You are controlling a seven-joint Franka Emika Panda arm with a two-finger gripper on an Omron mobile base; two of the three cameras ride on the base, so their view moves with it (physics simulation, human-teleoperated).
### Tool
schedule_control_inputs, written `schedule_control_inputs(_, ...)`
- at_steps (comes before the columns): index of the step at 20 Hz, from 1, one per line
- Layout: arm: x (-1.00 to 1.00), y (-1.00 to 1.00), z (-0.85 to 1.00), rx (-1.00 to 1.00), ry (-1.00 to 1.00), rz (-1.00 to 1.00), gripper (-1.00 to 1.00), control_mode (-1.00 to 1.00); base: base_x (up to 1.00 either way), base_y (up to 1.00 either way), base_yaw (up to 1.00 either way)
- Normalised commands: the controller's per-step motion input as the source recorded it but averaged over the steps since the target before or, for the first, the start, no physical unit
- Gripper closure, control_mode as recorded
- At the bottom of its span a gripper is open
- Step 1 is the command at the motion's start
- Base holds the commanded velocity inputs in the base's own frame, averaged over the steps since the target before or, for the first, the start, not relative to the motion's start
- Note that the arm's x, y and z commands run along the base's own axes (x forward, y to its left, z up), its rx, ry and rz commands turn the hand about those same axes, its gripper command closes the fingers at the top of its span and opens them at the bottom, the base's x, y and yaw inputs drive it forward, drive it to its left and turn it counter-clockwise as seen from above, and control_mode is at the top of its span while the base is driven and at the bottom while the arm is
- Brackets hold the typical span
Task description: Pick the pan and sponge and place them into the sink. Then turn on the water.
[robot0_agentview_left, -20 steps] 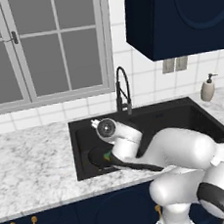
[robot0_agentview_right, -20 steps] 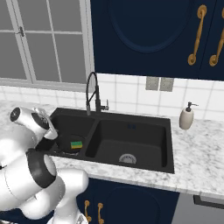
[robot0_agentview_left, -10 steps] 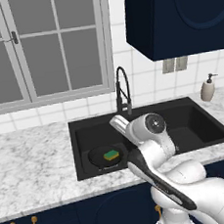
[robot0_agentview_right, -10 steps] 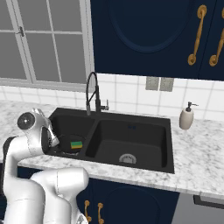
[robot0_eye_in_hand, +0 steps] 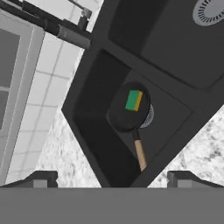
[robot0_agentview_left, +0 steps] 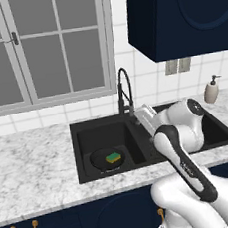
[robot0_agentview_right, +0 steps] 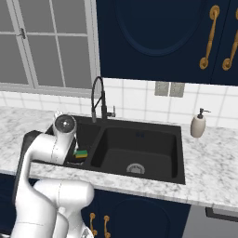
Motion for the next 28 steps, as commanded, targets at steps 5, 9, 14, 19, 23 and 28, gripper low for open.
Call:
schedule_control_inputs(5, 0.0, -0.72, 0.0, 0.25, 0.0, 0.0, -1.0, -1.0, 0.0, 0.0, 0.0)
schedule_control_inputs(9, 0.14, -0.51, 0.0, 0.26, 0.09, 0.0, -1.0, -1.0, 0.0, 0.0, 0.0)
schedule_control_inputs(14, 0.11, -0.69, 0.11, 0.28, 0.03, -0.05, -1.0, -1.0, 0.0, 0.0, 0.0)
schedule_control_inputs(19, 0.02, -0.88, 0.18, 0.36, 0.0, 0.0, -1.0, -1.0, 0.0, 0.0, 0.0)
schedule_control_inputs(23, 0.33, -0.78, 0.39, 0.38, 0.04, -0.05, -1.0, -1.0, 0.0, 0.0, 0.0)
schedule_control_inputs(28, 0.59, -0.55, 0.42, 0.29, 0.07, -0.03, -1.0, -1.0, 0.0, 0.0, 0.0)
